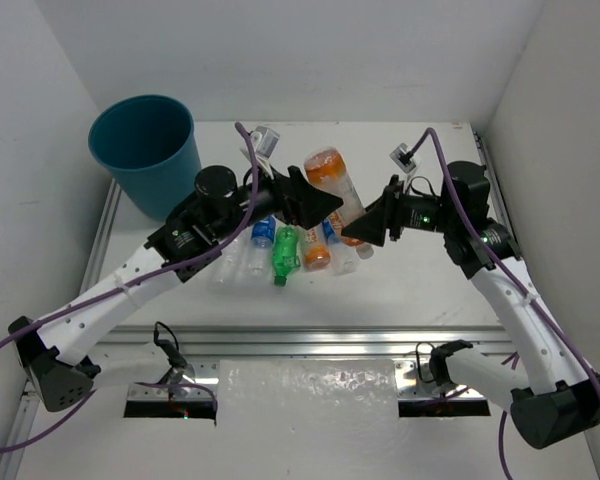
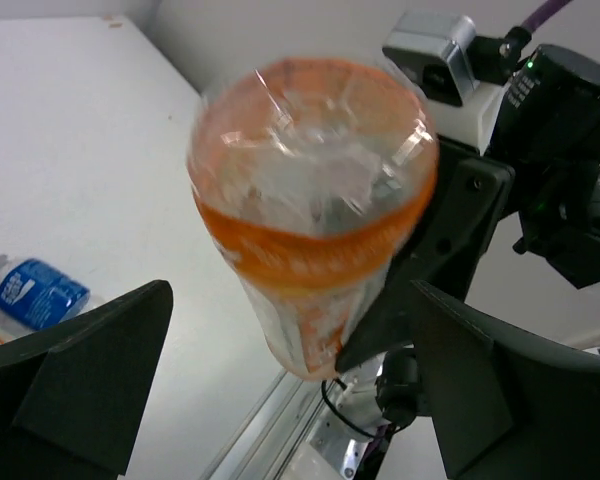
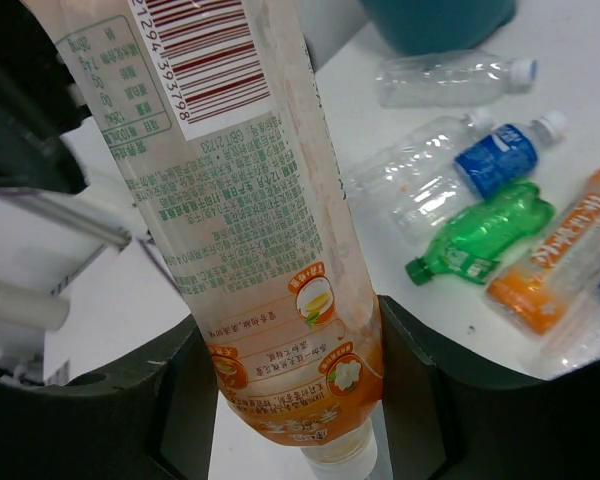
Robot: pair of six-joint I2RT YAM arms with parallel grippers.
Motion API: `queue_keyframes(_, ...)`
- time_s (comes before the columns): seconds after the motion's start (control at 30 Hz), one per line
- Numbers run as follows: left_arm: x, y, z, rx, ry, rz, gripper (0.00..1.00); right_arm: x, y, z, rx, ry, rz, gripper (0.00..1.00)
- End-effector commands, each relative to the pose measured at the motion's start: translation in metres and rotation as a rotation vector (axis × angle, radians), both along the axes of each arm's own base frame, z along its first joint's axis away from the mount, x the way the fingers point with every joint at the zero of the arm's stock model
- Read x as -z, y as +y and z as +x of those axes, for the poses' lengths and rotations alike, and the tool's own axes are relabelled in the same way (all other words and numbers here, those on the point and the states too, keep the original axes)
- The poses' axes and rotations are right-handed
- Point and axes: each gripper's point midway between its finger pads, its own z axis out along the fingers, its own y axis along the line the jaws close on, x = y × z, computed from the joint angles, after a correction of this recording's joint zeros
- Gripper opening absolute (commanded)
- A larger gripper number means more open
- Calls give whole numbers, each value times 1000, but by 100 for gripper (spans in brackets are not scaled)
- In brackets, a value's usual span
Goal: Put the plastic bottles in the bin
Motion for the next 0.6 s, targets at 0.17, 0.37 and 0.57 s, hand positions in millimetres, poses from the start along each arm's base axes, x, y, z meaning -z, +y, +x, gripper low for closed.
queue_keyframes(0.17, -39, -10, 5, 17, -81, -84, 100, -19, 18, -50, -244, -57, 48, 21)
queue_keyframes(0.37, -62, -19, -13, 129, -113, -137, 0, -18, 17, -44, -210, -59, 17, 30)
queue_keyframes(0.57, -52, 76, 60, -470, 51, 65, 0, -10, -13, -17, 103, -100, -110, 99)
